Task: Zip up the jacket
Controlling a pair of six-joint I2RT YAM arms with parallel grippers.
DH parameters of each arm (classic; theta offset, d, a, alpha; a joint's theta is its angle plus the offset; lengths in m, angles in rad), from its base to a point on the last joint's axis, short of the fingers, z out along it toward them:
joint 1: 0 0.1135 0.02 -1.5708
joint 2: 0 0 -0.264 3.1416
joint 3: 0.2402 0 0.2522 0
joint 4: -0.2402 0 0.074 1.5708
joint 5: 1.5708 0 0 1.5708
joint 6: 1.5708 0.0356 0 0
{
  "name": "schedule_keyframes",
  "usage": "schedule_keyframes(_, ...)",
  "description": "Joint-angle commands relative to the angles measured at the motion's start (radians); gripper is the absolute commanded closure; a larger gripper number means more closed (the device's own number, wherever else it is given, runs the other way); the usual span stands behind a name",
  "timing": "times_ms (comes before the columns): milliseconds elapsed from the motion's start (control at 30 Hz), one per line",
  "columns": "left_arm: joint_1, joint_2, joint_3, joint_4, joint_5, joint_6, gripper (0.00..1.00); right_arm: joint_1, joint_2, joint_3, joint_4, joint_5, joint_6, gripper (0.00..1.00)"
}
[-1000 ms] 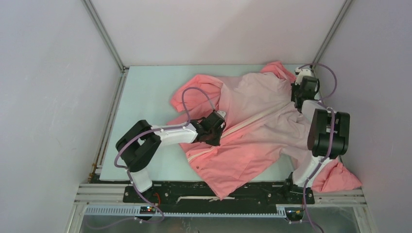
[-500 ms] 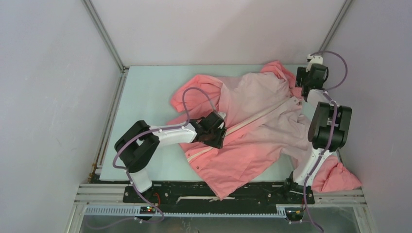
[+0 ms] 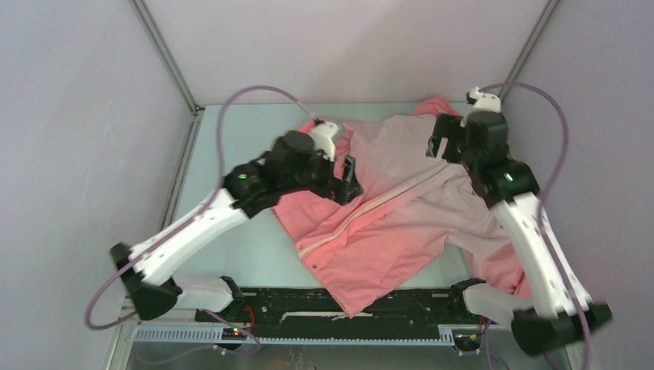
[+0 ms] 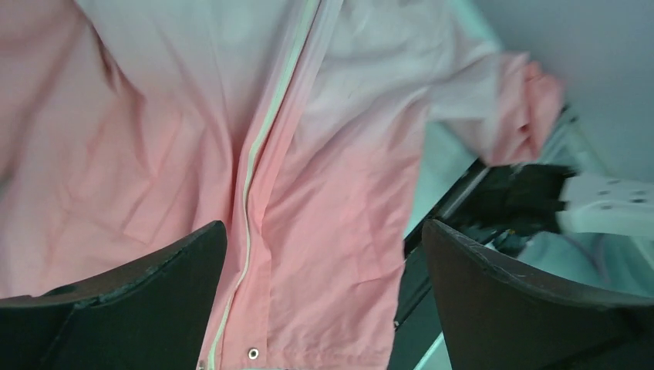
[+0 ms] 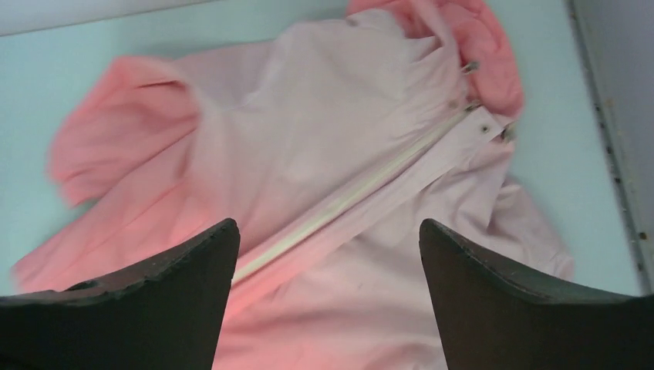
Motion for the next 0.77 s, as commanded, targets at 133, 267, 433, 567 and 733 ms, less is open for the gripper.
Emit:
schedule_keyframes(133, 0.004, -0.261, 0.322, -0.199, -0.096, 0.101, 0.0, 0.1, -0.581, 0.06, -0.189, -0.097, 0.083, 0.01)
schedule_keyframes(267, 0.004, -0.357, 0.41, -0.217, -0.159, 0.122, 0.0, 0.097, -0.66, 0.217, -0.237, -0.06, 0.074, 0.01)
schedule_keyframes(433, 0.004, -0.469, 0.452, -0.185, -0.236, 0.154, 0.0, 0.093, -0.695, 0.345, -0.266, -0.018, 0.061, 0.0)
schedule_keyframes(567, 0.004, -0.529, 0.468, -0.175, -0.294, 0.173, 0.0, 0.078, -0.722, 0.367, -0.251, 0.0, 0.055, 0.0)
schedule_keyframes(733, 0.004, -0.546, 0.496, -0.199, -0.323, 0.18, 0.0, 0.052, -0.682, 0.395, -0.314, 0.015, 0.045, 0.01)
